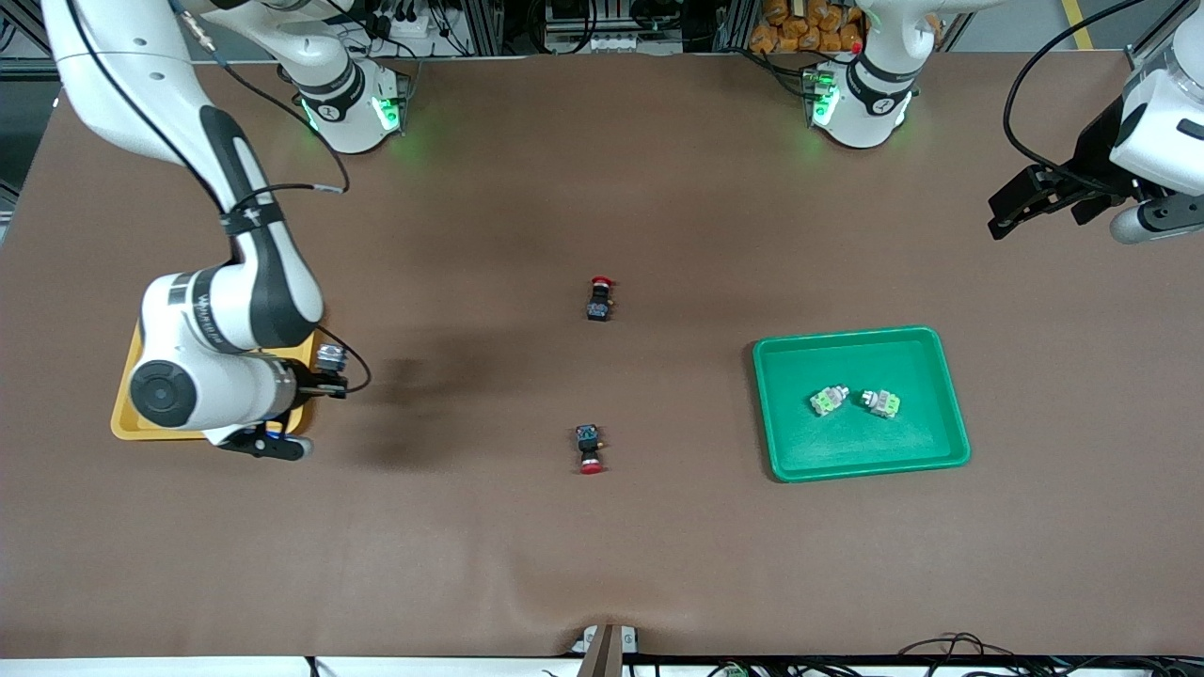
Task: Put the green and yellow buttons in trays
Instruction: 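Lower the orange button into the yellow tray and open the right gripper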
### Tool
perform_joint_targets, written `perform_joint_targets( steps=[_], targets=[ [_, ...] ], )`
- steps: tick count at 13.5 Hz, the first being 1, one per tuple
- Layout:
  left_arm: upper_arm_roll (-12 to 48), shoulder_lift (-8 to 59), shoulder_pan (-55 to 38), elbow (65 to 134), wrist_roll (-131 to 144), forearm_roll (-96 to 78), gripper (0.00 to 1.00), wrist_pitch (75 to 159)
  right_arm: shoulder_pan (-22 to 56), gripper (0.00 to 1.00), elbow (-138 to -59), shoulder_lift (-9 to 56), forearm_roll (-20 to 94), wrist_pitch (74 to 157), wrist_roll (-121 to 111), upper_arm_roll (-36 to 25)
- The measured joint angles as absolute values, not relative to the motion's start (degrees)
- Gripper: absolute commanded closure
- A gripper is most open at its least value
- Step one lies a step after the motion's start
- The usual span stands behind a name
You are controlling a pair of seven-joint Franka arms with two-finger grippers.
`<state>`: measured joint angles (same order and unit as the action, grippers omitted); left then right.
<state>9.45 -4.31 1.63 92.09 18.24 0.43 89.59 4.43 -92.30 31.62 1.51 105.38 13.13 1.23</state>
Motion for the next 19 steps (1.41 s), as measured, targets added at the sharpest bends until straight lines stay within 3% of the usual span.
perform_joint_targets(
  steps=[10,13,19],
  targets=[
    [9.3,-4.5,1.7,91.9,18.2,0.4,0.0,87.9,-9.1,1.0,-104.0,31.3,1.2,117.9,-7.0,1.2],
    [9.3,-4.6,1.7,91.7,18.2,0.4,0.0,87.8,-11.0,1.0,-108.2,31.3,1.2,123.6,-10.7,1.2],
    [9.1,-4.6,1.7,91.6,18.0,0.4,0.0,87.8,-11.3,1.0,-109.3,31.5,1.2,124.2,-11.1,1.3]
  ],
)
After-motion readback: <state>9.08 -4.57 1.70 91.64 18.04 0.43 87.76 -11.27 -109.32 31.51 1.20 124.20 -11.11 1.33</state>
